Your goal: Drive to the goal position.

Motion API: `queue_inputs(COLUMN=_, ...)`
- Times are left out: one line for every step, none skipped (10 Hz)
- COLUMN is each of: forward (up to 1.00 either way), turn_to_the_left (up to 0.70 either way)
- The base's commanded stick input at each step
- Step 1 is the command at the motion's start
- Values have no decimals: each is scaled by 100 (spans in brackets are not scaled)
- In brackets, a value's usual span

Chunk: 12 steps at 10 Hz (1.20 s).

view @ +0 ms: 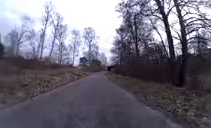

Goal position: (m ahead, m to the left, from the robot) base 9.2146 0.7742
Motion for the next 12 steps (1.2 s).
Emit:
queue_inputs(forward=50, turn_to_the_left=0)
queue_inputs(forward=50, turn_to_the_left=0)
queue_inputs(forward=50, turn_to_the_left=0)
queue_inputs(forward=50, turn_to_the_left=0)
queue_inputs(forward=50, turn_to_the_left=0)
queue_inputs(forward=50, turn_to_the_left=0)
queue_inputs(forward=50, turn_to_the_left=0)
queue_inputs(forward=50, turn_to_the_left=25)
queue_inputs(forward=50, turn_to_the_left=50)
queue_inputs(forward=50, turn_to_the_left=50)
queue_inputs(forward=50, turn_to_the_left=50)
queue_inputs(forward=50, turn_to_the_left=50)
